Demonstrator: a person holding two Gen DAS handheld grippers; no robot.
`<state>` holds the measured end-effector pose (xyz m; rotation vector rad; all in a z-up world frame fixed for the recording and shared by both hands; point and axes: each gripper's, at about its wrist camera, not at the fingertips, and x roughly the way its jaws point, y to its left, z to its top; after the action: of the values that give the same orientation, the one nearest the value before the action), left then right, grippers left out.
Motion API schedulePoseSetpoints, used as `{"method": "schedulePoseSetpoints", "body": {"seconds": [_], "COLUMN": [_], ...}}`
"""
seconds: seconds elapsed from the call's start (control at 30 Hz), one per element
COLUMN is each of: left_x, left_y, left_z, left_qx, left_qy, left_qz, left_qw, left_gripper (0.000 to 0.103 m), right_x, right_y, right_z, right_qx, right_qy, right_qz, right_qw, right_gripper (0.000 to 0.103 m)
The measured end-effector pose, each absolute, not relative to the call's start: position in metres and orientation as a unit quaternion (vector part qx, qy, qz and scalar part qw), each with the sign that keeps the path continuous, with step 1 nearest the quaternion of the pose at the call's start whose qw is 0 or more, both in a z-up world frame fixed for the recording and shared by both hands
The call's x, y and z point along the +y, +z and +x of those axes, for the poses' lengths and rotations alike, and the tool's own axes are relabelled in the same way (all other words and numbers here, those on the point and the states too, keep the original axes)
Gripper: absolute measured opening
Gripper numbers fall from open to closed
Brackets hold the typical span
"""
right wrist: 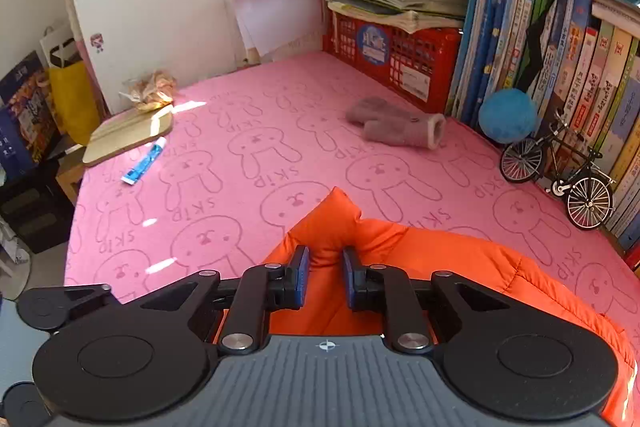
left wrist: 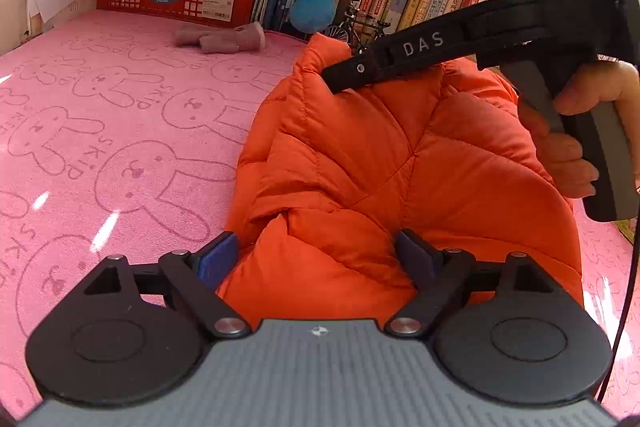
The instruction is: Fold clothes
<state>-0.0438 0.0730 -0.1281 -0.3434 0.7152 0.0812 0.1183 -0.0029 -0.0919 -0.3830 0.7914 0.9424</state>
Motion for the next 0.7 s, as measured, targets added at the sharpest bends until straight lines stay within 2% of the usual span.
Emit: {"method": "schedulePoseSetpoints", "body": {"seconds": [0.27, 0.43, 0.53, 0.63, 0.67, 0.7], "left_x": [0.077, 0.08, 0.085, 0.09, 0.09, 0.09], "left_y": [-0.135, -0.139, -0.131, -0.111, -0.099, -0.087], "left_z": [-0.05, -0.046, -0.035, -0.025, -0.026, -0.027], "left_qx": [0.338, 0.35, 0.39, 0.439, 0.442, 0.445], "left_qy": [0.053, 0.053, 0.051, 0.043, 0.04, 0.036], "left_qz": [-0.191, -0.195, -0.202, -0.199, -0.184, -0.167], "left_qw": [0.92, 0.915, 0.897, 0.875, 0.877, 0.879], "left_gripper": [0.088, 0.088, 0.088, 0.083, 0.079, 0.079], "right_x": [0.006, 0.024, 0.028, 0.028, 0.025, 0.018], "right_y": [-0.132, -0.141, -0.14, -0.118, -0.105, -0.089], "right_z": [0.126, 0.114, 0.106, 0.11, 0.108, 0.101], "right_qx": [0.392, 0.361, 0.346, 0.394, 0.411, 0.418], "right_qy": [0.425, 0.416, 0.405, 0.374, 0.361, 0.353], "right_qz": [-0.222, -0.27, -0.285, -0.257, -0.241, -0.219], "right_qw": [0.785, 0.79, 0.797, 0.8, 0.802, 0.808], "right_gripper": [0.017, 0.017, 0.018, 0.019, 0.023, 0.034]}}
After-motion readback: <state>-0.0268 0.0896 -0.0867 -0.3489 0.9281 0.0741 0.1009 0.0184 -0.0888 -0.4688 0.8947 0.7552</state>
